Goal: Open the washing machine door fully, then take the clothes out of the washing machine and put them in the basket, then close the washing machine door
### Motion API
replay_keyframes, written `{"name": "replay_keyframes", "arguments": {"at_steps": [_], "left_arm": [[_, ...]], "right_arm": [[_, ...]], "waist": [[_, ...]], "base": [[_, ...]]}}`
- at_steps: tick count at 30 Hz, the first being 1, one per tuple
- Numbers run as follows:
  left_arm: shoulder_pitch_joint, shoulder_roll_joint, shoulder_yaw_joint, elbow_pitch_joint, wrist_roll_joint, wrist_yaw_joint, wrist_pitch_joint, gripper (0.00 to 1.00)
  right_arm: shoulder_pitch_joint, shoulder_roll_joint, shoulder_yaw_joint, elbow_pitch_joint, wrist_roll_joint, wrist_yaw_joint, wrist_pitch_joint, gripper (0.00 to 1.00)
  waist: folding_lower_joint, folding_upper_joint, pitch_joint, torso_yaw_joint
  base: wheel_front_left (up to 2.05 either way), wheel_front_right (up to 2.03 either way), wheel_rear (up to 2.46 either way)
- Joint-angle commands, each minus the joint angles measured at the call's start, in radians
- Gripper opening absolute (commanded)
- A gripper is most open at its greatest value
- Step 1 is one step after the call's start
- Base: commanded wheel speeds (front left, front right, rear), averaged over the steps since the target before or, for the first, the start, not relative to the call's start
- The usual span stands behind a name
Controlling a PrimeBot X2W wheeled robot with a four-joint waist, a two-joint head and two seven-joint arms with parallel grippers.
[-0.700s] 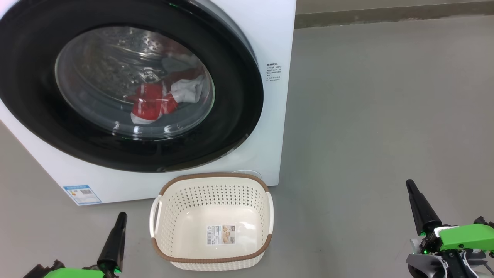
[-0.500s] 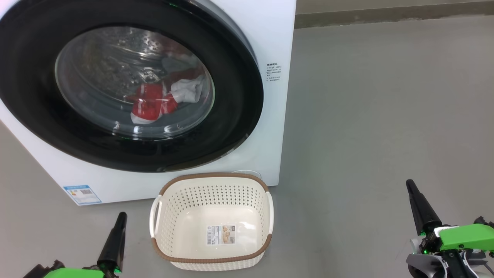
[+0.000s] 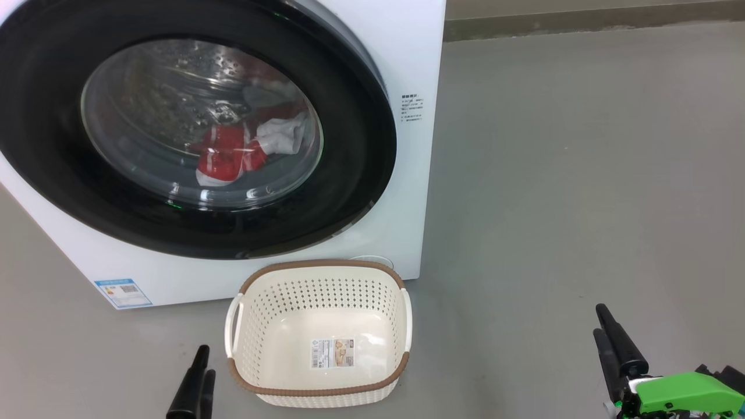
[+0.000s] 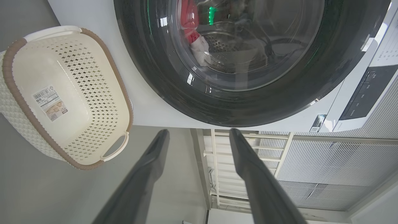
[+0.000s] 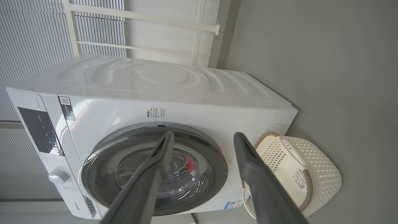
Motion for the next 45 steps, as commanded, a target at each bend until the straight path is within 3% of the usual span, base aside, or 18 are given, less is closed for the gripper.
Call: {"name": "replay_keyframes", "arguments": {"at_steps": [1, 12, 26, 28, 34, 45], "left_arm": [[-0.036, 0.018, -0.002, -0.026, 0.019, -0.001, -0.01, 1.0], [-0.047, 0.016, 0.002, -0.041, 0.133, -0.002, -0.041, 1.0], [-0.051, 0.018, -0.013, -0.062, 0.378, -0.003, -0.082, 1.0], [-0.051, 0.017, -0.013, -0.065, 0.412, -0.003, -0.088, 1.0], [-0.054, 0.016, -0.003, -0.084, 0.514, -0.003, -0.106, 1.0], [-0.059, 0.018, -0.005, -0.108, 0.637, 0.005, -0.139, 1.0]], "right_arm": [[-0.042, -0.017, 0.004, -0.031, -0.03, 0.0, -0.013, 1.0], [-0.047, -0.013, 0.017, -0.054, -0.191, 0.0, -0.042, 1.0], [-0.055, -0.014, 0.043, -0.082, -0.421, 0.0, -0.083, 1.0], [-0.057, -0.014, 0.043, -0.091, -0.452, 0.0, -0.089, 0.96], [-0.058, -0.016, 0.057, -0.105, -0.534, 0.0, -0.107, 1.0], [-0.069, -0.018, 0.071, -0.125, -0.663, 0.0, -0.139, 1.0]], "waist": [[-0.0001, 0.0, 0.0, 0.0], [-0.0001, 0.0, 0.003, -0.001], [-0.0001, 0.0, 0.003, -0.005], [-0.0001, 0.0, 0.004, -0.005], [-0.0002, 0.0, 0.005, -0.006], [-0.0002, 0.0, 0.006, -0.009]], "base": [[0.0, 0.0, 0.0], [0.0, 0.0, 0.0], [0.0, 0.0, 0.0], [0.0, 0.0, 0.0], [0.0, 0.0, 0.0], [0.0, 0.0, 0.0]]}}
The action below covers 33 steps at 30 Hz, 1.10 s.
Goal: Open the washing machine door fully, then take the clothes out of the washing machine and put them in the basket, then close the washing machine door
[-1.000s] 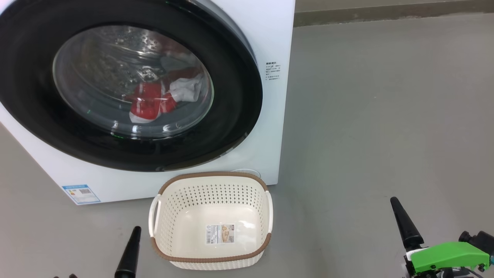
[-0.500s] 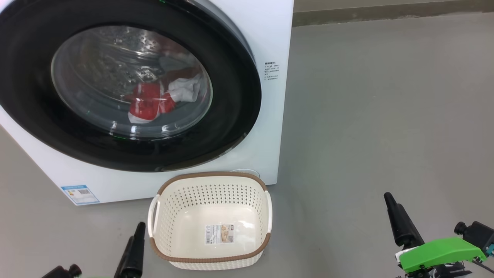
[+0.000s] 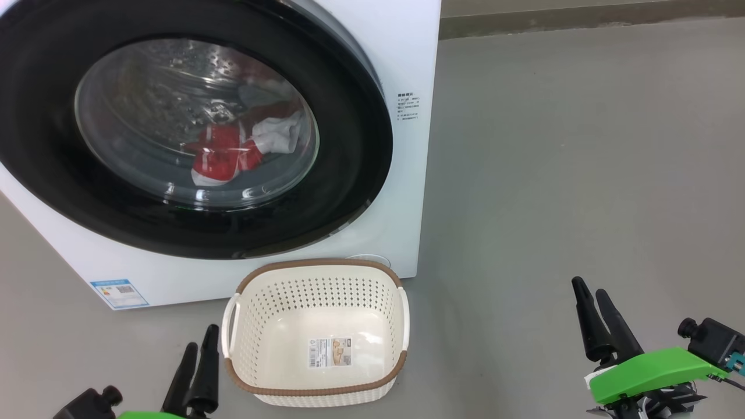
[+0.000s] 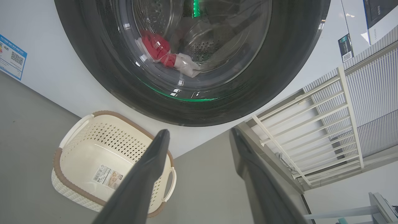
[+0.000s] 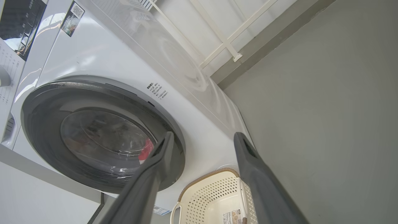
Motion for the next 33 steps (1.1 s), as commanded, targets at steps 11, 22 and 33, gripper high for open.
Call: {"name": "replay_keyframes", "arguments": {"at_steps": [11, 22, 33], "left_arm": [[-0.054, 0.016, -0.002, -0.057, 0.178, 0.014, -0.045, 1.0], [-0.06, 0.02, -0.005, -0.072, 0.304, 0.024, -0.078, 1.0], [-0.066, 0.023, -0.006, -0.089, 0.441, 0.035, -0.11, 1.0]], "right_arm": [[-0.05, -0.015, 0.033, -0.054, -0.164, 0.0, -0.047, 1.0], [-0.053, -0.018, 0.044, -0.077, -0.305, 0.0, -0.08, 1.0], [-0.064, -0.02, 0.054, -0.093, -0.44, 0.0, -0.112, 1.0]], "waist": [[-0.0001, 0.0, 0.003, -0.003], [-0.0001, 0.0, 0.002, -0.003], [-0.0001, 0.0, 0.007, 0.003]], "base": [[0.0, 0.0, 0.0], [0.0, 0.0, 0.0], [0.0, 0.0, 0.0]]}}
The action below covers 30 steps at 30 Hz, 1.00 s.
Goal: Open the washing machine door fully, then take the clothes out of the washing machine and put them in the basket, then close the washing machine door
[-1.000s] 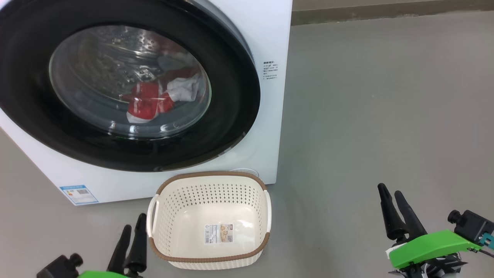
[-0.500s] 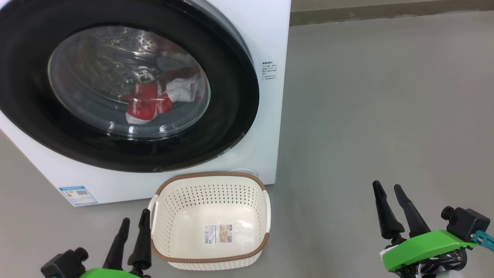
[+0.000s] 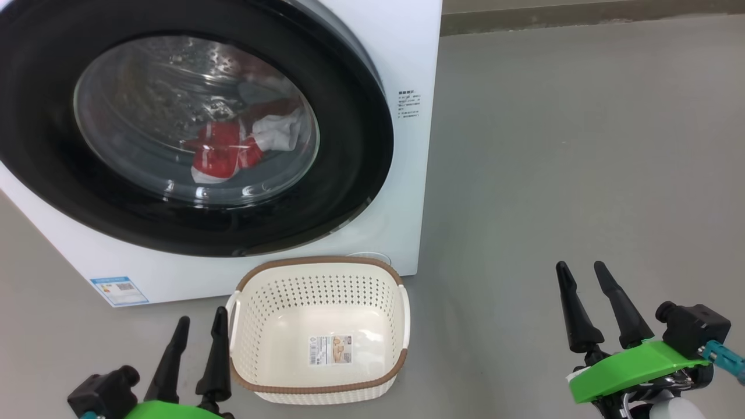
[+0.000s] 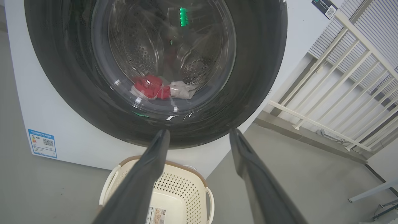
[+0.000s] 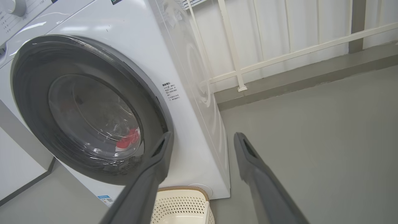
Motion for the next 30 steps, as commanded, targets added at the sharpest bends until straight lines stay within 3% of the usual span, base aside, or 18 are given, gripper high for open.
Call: {"name": "replay_keyframes", "arguments": {"at_steps": [1, 30], "left_arm": [[-0.051, 0.019, 0.018, -0.034, 0.036, 0.01, -0.016, 1.0], [-0.066, 0.027, 0.025, -0.07, 0.358, 0.025, -0.099, 1.0]], "right_arm": [[-0.046, -0.013, 0.023, -0.032, -0.035, 0.0, -0.015, 1.0], [-0.058, -0.019, 0.051, -0.064, -0.363, 0.0, -0.097, 1.0]], "waist": [[0.0, -0.0001, 0.002, 0.002], [-0.0001, -0.0001, 0.004, 0.006]], "base": [[0.0, 0.0, 0.0], [0.0, 0.0, 0.0]]}}
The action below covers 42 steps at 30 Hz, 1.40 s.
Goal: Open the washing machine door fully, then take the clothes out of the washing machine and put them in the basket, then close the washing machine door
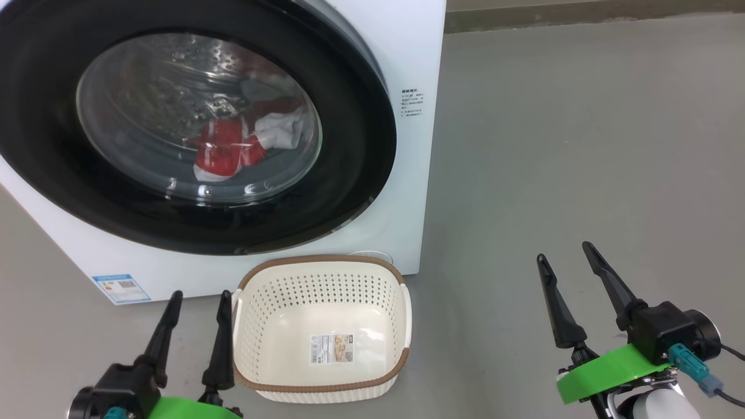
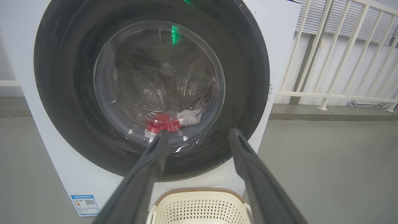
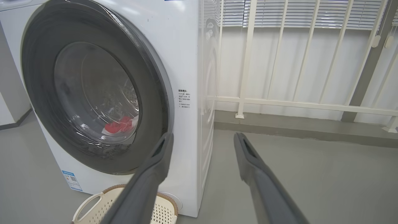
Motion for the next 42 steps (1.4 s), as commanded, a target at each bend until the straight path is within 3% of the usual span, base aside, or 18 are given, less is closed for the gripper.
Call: {"name": "replay_keyframes", "arguments": {"at_steps": [1, 29, 30, 31, 33, 34, 36, 42], "left_arm": [[-0.044, 0.017, 0.028, -0.035, 0.034, 0.007, -0.016, 1.0], [-0.043, 0.018, 0.031, 0.001, 0.042, 0.001, -0.023, 1.0], [-0.044, 0.018, 0.03, 0.001, 0.042, 0.001, -0.023, 1.0], [-0.045, 0.018, 0.029, -0.001, 0.042, 0.001, -0.023, 1.0], [-0.049, 0.018, 0.027, -0.003, 0.04, 0.002, -0.023, 1.0], [-0.049, 0.018, 0.027, -0.003, 0.04, 0.002, -0.023, 1.0], [-0.054, 0.018, 0.027, -0.006, 0.037, 0.002, -0.023, 1.0], [-0.072, 0.018, 0.028, -0.015, 0.035, 0.0, -0.023, 1.0]], "right_arm": [[-0.037, -0.013, 0.029, -0.032, -0.034, 0.0, -0.017, 1.0], [-0.03, -0.013, 0.05, -0.023, -0.008, 0.0, -0.023, 1.0], [-0.03, -0.013, 0.049, -0.023, -0.009, 0.0, -0.023, 0.86], [-0.03, -0.013, 0.05, -0.021, -0.011, 0.0, -0.023, 0.4], [-0.034, -0.013, 0.051, -0.017, 0.009, 0.0, -0.023, 0.18], [-0.034, -0.013, 0.051, -0.017, 0.009, 0.0, -0.023, 0.18], [-0.045, -0.013, 0.055, -0.01, 0.038, 0.0, -0.023, 0.0], [-0.094, -0.013, 0.083, 0.044, 0.124, 0.0, -0.023, 0.0]], "waist": [[0.0, 0.0, -0.002, -0.002], [0.0, 0.0, -0.002, -0.008], [0.0, 0.0, 0.0, -0.007], [0.0, 0.0, 0.005, -0.005], [0.0, 0.0, 0.016, -0.002], [0.0, 0.0, 0.016, -0.002], [0.0, 0.0, 0.028, 0.0], [0.0, 0.0, 0.07, 0.01]], "base": [[0.0, 0.0, 0.0], [0.0, 0.0, 0.0], [0.0, 0.0, 0.0], [0.0, 0.0, 0.0], [0.0, 0.0, 0.0], [0.0, 0.0, 0.0], [0.0, 0.0, 0.0], [0.0, 0.0, 0.0]]}}
